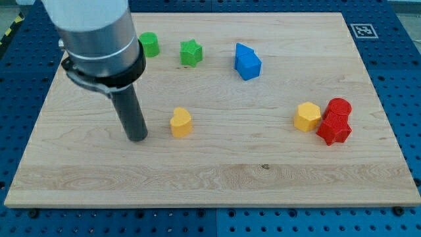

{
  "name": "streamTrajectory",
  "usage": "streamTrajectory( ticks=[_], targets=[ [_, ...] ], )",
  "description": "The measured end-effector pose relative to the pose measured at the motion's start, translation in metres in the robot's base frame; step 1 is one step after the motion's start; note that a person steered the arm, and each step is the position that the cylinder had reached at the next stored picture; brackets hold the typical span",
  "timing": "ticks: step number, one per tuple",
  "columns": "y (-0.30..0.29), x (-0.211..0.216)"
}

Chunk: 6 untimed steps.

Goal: Move the yellow heart to the group of blocks

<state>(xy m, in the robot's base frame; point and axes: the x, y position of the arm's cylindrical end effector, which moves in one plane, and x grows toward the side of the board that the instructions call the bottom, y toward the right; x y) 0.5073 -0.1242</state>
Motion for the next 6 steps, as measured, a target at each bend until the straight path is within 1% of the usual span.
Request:
streamTrajectory(
  ticks=[1,2,3,4,5,6],
  targets=[
    [0.067,-0.003],
    [0.153,-0.003],
    [0.173,-0.003],
    [0.131,-0.007],
    [0.137,-0.026],
    [0.158,-0.028]
  ],
)
